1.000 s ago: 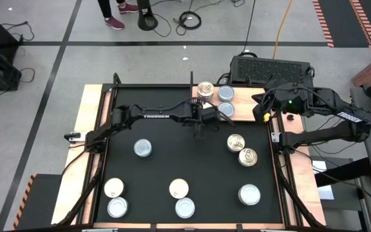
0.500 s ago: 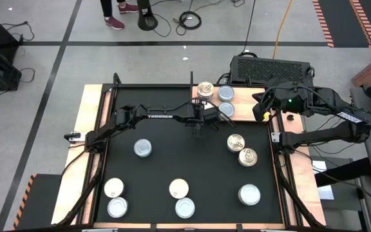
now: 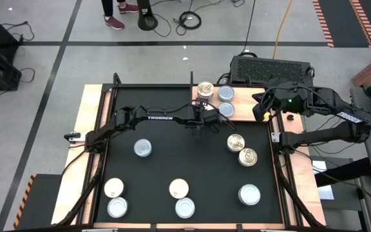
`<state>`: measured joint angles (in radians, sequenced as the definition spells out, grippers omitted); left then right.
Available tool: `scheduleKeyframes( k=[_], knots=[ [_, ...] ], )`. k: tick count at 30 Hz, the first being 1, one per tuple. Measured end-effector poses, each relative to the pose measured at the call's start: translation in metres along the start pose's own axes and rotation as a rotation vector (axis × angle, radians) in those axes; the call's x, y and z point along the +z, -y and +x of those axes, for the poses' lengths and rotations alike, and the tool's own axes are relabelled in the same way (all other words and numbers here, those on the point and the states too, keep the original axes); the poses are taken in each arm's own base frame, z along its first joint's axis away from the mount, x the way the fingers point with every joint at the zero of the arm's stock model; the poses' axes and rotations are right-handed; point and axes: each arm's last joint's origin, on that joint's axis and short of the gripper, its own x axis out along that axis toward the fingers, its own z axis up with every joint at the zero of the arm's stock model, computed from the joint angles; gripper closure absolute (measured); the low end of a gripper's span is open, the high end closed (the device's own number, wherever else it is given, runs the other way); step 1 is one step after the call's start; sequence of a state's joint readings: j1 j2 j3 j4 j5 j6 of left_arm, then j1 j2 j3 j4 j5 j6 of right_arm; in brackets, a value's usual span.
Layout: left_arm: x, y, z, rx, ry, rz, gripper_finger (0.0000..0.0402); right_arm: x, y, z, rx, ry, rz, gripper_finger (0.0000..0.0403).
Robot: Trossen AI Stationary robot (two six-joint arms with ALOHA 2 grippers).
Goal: Stack canned seafood by type on shelf
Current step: Stack the blue pink tuna can on top of the other blue pink tuna can on the shelf
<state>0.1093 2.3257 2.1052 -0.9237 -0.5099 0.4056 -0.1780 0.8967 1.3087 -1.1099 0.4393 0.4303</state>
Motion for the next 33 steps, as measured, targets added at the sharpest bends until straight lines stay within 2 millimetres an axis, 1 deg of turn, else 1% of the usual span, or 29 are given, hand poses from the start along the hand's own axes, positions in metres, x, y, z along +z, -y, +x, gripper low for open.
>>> scheduleKeyframes(
  k=[3, 7, 13, 17, 19, 22, 24, 28, 30, 33],
  knots=[
    [0.000, 0.001, -0.001, 0.020, -0.009, -0.004, 0.0348, 0.000, 0.000, 0.000, 0.000, 0.000, 0.002, 0.0403],
    [0.003, 0.005, -0.008, 0.034, -0.007, 0.005, 0.0347, 0.000, -0.001, 0.000, 0.019, -0.009, 0.003, 0.0403],
    [0.016, 0.003, -0.040, 0.039, 0.055, -0.043, 0.0347, 0.000, -0.001, 0.000, 0.026, -0.013, 0.033, 0.0403],
    [0.026, -0.006, -0.069, 0.035, 0.126, -0.133, 0.0347, 0.000, -0.001, 0.000, 0.026, -0.013, 0.032, 0.0403],
    [0.027, -0.010, -0.083, 0.024, 0.163, -0.167, 0.0347, 0.000, -0.001, 0.000, 0.025, -0.013, 0.032, 0.0403],
    [0.020, -0.017, -0.107, 0.011, 0.197, -0.193, 0.0347, 0.000, -0.001, 0.000, 0.024, -0.013, 0.032, 0.0403],
    [0.012, -0.028, -0.131, 0.010, 0.222, -0.251, 0.0347, 0.000, -0.001, 0.000, 0.024, -0.013, 0.032, 0.0403],
    [-0.006, -0.047, -0.170, 0.011, 0.273, -0.336, 0.0347, 0.000, -0.001, 0.000, 0.024, -0.013, 0.032, 0.0403],
    [-0.016, -0.054, -0.185, 0.007, 0.277, -0.361, 0.0347, 0.000, -0.001, 0.001, 0.023, -0.012, 0.032, 0.0403],
    [-0.035, -0.058, -0.203, -0.012, 0.216, -0.378, 0.0347, 0.001, -0.004, 0.004, 0.028, -0.015, 0.037, 0.0403]
  ],
)
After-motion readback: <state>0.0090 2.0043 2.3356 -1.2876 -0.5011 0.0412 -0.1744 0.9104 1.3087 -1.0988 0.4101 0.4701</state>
